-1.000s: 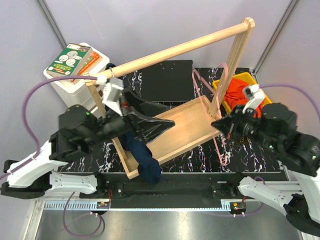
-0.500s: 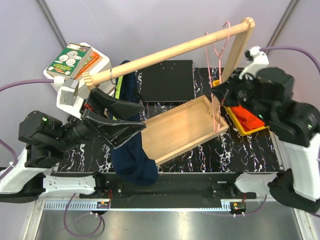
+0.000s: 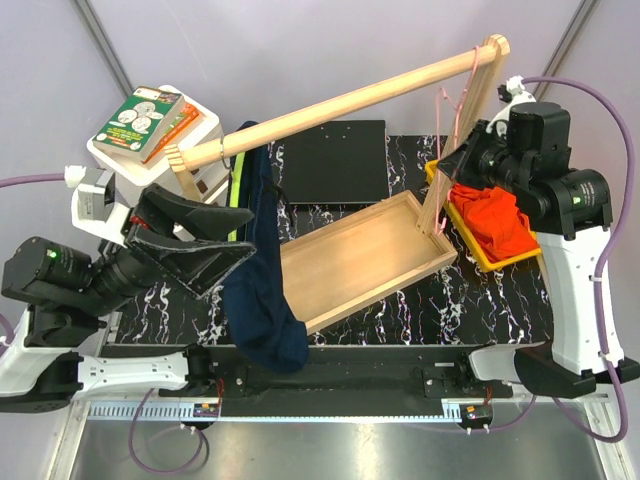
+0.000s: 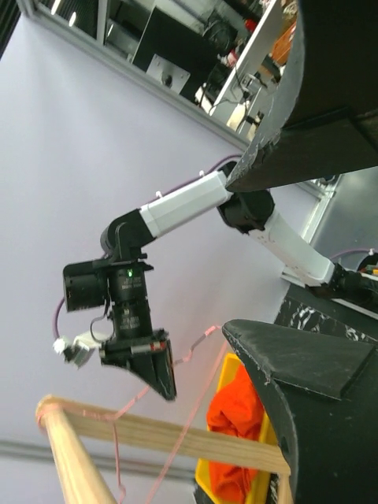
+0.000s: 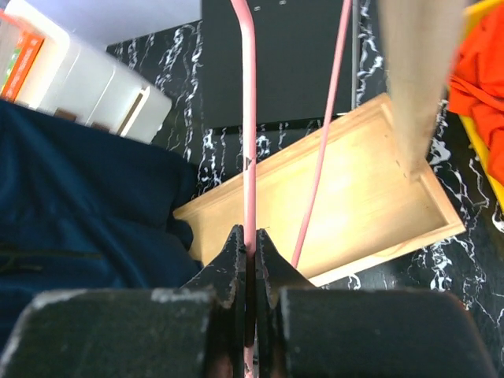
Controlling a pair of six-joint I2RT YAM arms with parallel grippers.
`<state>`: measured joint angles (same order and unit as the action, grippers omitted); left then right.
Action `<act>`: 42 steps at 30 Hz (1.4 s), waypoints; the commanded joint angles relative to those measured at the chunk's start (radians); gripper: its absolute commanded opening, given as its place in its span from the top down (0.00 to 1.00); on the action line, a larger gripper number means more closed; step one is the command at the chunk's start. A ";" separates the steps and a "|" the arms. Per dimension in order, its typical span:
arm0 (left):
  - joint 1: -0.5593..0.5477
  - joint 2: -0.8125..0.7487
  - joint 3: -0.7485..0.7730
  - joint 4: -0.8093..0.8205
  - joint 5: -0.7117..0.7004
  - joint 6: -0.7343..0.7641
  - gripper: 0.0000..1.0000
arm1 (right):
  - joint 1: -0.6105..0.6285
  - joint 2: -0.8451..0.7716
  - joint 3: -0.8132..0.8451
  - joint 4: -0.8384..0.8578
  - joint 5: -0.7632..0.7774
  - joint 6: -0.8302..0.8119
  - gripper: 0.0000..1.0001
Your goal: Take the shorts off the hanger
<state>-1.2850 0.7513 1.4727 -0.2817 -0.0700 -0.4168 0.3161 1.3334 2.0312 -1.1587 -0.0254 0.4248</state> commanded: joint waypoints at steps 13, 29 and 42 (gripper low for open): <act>0.000 -0.098 0.017 -0.234 -0.326 0.081 0.34 | -0.126 -0.091 -0.100 -0.022 -0.067 -0.060 0.06; 0.000 -0.124 -0.048 -0.297 -0.436 0.069 0.35 | 0.088 0.009 0.308 -0.352 0.226 -0.146 0.00; 0.000 -0.185 -0.048 -0.376 -0.481 0.029 0.38 | 0.922 0.271 0.463 -0.179 0.513 0.034 0.00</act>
<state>-1.2850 0.6010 1.4239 -0.6357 -0.5087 -0.3710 1.1316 1.6474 2.5687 -1.3426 0.4927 0.4244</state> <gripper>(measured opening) 0.632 0.994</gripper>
